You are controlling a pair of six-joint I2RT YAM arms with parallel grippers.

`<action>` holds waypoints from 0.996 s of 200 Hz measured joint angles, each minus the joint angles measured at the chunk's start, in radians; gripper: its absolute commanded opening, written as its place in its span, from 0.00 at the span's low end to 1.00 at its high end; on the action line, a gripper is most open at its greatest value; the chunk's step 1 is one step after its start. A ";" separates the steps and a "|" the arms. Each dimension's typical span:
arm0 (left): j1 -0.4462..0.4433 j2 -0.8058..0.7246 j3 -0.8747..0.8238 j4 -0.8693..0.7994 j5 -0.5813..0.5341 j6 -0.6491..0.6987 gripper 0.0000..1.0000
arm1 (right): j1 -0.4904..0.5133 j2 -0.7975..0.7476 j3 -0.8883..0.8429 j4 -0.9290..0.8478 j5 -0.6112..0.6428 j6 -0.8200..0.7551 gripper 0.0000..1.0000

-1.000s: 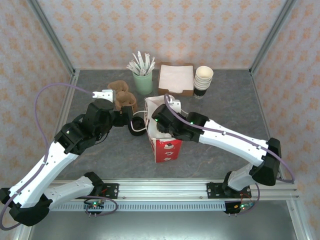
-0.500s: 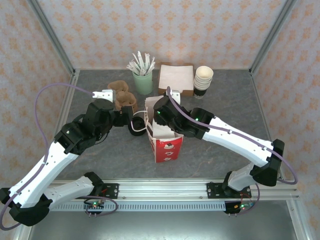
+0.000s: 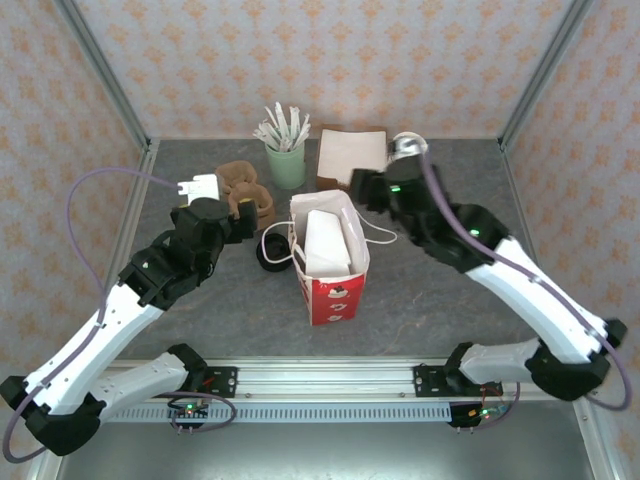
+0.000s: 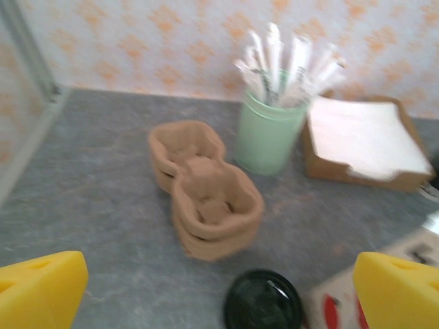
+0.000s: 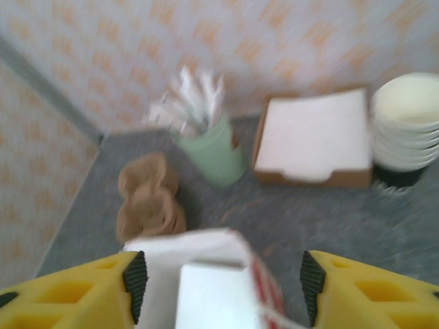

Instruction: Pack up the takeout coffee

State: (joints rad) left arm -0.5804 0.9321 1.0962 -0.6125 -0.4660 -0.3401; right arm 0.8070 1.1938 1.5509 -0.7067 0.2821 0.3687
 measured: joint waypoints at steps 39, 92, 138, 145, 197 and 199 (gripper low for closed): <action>0.139 -0.014 -0.213 0.253 -0.113 0.105 1.00 | -0.301 -0.221 -0.235 0.053 0.049 -0.068 0.81; 0.394 0.010 -0.533 0.605 -0.095 0.167 1.00 | -0.599 -0.260 -0.696 0.288 0.046 -0.146 0.96; 0.521 0.160 -0.659 0.865 -0.031 0.163 1.00 | -0.673 -0.159 -1.065 0.716 0.056 -0.238 0.99; 0.524 0.190 -0.674 0.903 -0.020 0.164 1.00 | -0.681 -0.116 -1.091 0.783 0.061 -0.251 1.00; 0.536 0.409 -0.743 1.202 0.064 0.193 1.00 | -0.690 0.168 -1.173 1.232 0.042 -0.369 0.99; 0.536 0.419 -0.743 1.210 0.068 0.193 1.00 | -0.690 0.175 -1.173 1.247 0.039 -0.373 0.99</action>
State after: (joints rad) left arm -0.0448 1.3514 0.3534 0.5976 -0.3981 -0.1467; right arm 0.1169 1.3689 0.3775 0.5404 0.3210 -0.0040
